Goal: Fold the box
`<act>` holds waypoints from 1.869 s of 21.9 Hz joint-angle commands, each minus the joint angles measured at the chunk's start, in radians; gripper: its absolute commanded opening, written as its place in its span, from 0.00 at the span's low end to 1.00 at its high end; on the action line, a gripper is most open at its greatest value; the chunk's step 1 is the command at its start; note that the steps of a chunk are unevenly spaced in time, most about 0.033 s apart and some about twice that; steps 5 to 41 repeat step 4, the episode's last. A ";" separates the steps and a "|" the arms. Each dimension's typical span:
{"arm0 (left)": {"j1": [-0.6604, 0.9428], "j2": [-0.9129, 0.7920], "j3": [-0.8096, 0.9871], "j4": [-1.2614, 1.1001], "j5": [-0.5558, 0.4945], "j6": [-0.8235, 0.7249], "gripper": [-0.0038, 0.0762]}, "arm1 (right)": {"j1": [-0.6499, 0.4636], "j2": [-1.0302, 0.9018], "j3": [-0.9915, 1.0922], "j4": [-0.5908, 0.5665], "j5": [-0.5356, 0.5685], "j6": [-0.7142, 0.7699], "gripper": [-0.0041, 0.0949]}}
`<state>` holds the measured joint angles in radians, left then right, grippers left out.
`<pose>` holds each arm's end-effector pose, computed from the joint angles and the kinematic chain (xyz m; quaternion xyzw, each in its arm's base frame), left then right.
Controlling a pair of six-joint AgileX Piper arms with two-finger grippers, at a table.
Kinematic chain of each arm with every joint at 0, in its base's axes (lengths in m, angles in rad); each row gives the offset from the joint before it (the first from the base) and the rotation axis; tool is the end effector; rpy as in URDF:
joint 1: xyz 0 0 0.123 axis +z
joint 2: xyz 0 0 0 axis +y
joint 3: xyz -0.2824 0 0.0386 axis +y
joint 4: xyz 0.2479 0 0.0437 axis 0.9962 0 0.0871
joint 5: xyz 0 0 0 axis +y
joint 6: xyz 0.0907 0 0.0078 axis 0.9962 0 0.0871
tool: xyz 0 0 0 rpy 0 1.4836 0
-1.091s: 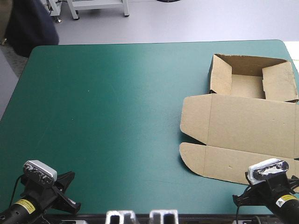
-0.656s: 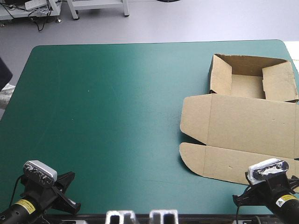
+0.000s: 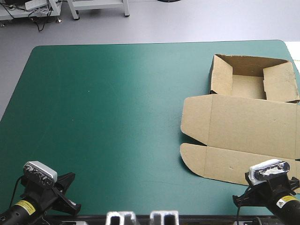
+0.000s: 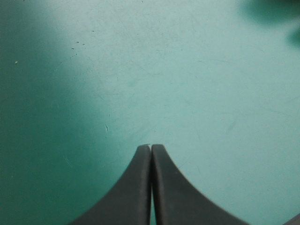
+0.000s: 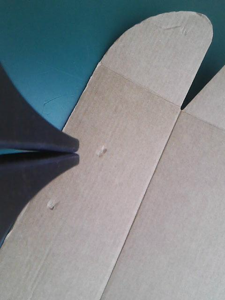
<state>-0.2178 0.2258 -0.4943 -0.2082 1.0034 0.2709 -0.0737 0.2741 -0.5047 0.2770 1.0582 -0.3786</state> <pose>0.0286 -0.0226 0.2783 0.2048 0.8667 -0.0915 0.4455 0.0376 0.0190 0.2772 -0.1244 0.8978 0.0443 0.4201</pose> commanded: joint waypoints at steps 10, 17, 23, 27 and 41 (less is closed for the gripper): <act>0.001 0.013 -0.022 -0.029 -0.056 -0.003 0.03 | 0.001 0.010 -0.023 0.024 -0.051 -0.001 0.02; 0.001 0.013 -0.022 -0.029 -0.056 -0.003 0.03 | 0.001 0.010 -0.023 0.024 -0.051 -0.001 0.02; 0.001 0.013 -0.022 -0.029 -0.056 -0.003 0.03 | 0.001 0.010 -0.023 0.024 -0.051 -0.001 0.02; 0.001 0.013 -0.022 -0.029 -0.056 -0.003 0.03 | 0.001 0.010 -0.023 0.024 -0.051 -0.001 0.02; 0.001 0.013 -0.022 -0.029 -0.056 -0.003 0.03 | 0.001 0.010 -0.023 0.024 -0.051 -0.001 0.02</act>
